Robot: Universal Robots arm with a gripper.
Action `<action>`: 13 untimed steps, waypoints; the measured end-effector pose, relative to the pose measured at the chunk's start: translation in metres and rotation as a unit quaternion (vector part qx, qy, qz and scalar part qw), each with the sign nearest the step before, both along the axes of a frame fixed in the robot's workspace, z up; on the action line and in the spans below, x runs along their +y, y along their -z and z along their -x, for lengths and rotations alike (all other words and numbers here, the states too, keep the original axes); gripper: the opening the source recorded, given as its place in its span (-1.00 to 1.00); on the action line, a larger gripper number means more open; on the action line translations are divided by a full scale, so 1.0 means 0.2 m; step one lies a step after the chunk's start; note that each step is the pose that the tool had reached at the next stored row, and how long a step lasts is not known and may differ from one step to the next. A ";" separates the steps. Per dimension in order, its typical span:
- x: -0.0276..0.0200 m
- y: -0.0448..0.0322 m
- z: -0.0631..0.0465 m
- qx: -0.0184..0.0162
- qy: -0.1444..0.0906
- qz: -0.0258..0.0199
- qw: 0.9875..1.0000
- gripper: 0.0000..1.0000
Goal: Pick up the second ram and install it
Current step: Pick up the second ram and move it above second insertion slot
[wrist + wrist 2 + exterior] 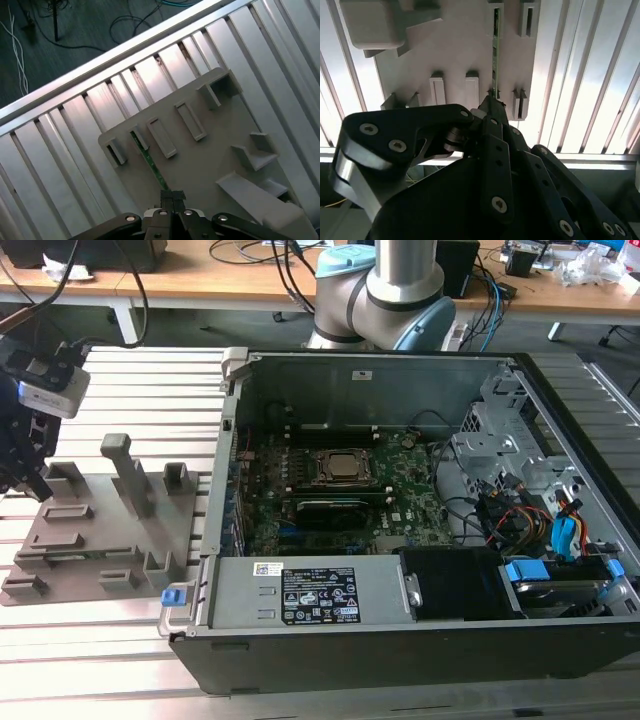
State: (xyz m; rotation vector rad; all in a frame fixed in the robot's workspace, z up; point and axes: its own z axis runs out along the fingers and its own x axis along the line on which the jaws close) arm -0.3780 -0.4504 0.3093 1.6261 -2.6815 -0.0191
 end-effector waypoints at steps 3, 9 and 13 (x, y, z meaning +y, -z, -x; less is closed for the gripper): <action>0.000 0.000 0.00 0.000 -0.030 0.000 1.000 -0.79; 0.000 0.000 0.00 0.000 -0.101 0.001 0.995 -0.79; 0.000 0.000 0.00 0.000 -0.126 0.001 0.992 -0.79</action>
